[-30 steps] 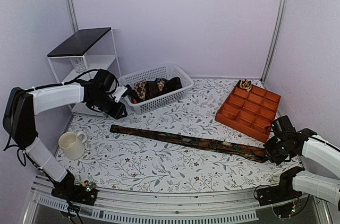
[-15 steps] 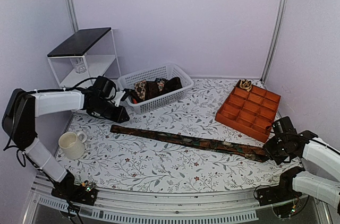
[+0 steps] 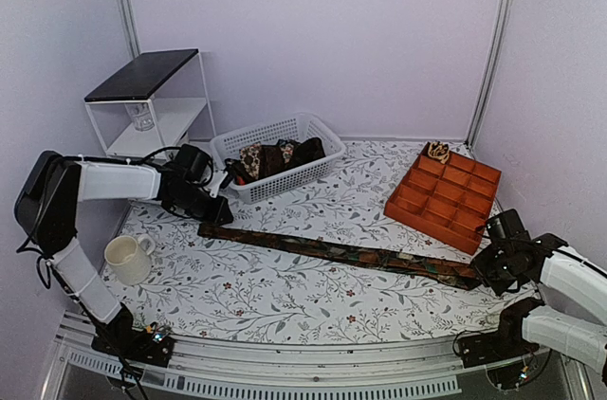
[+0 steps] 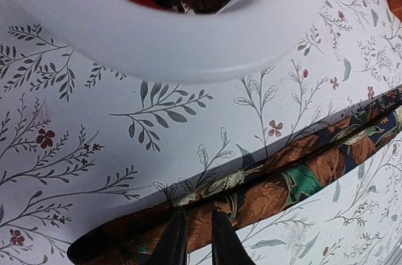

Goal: Roll the ties
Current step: Adjust the tie at the center of the board.

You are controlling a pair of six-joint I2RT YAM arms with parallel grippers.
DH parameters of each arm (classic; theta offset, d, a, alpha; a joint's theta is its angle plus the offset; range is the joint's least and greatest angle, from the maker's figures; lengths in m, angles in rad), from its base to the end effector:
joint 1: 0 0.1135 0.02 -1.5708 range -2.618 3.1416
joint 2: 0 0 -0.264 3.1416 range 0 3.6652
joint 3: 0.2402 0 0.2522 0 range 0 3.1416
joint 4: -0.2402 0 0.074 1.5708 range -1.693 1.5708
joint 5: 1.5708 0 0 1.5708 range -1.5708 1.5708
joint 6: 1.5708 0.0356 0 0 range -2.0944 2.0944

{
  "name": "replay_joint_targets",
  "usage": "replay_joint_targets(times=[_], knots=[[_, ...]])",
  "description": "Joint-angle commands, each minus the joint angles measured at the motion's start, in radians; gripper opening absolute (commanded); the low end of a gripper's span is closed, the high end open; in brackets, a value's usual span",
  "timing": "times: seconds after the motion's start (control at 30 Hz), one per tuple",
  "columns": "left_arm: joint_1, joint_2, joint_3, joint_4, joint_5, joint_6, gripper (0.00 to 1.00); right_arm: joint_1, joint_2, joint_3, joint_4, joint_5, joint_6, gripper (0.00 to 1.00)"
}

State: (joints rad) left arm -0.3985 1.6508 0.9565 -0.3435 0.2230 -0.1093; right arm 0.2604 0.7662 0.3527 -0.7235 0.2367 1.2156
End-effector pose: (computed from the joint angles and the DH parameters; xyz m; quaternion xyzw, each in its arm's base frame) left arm 0.2946 -0.1326 0.1724 0.1672 0.9445 -0.1696 0.2264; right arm 0.1218 0.0238 0.1545 0.4683 0.8495 0.0585 0.2357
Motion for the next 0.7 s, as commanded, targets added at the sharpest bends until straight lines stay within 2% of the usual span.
replay_joint_targets(times=[0.0,0.13,0.3,0.47,0.63,0.67], knots=[[0.004,0.046,-0.013,0.043,-0.020,-0.006,0.15,-0.004,0.019,-0.002,-0.025,0.042,0.008,0.00],[0.003,0.057,-0.008,0.059,-0.008,-0.014,0.15,-0.004,0.049,0.028,-0.078,0.020,0.041,0.17],[-0.001,0.058,-0.007,0.066,-0.009,-0.016,0.15,-0.004,0.008,0.133,-0.177,0.050,0.060,0.23],[-0.003,0.056,-0.009,0.067,-0.007,-0.013,0.15,-0.004,-0.014,0.183,-0.142,0.009,0.007,0.18],[-0.003,0.054,-0.012,0.068,-0.009,-0.015,0.15,-0.004,0.018,0.133,-0.049,-0.065,0.011,0.00],[-0.004,0.052,-0.013,0.069,-0.011,-0.015,0.15,-0.003,0.028,0.124,-0.040,-0.069,0.017,0.00]])
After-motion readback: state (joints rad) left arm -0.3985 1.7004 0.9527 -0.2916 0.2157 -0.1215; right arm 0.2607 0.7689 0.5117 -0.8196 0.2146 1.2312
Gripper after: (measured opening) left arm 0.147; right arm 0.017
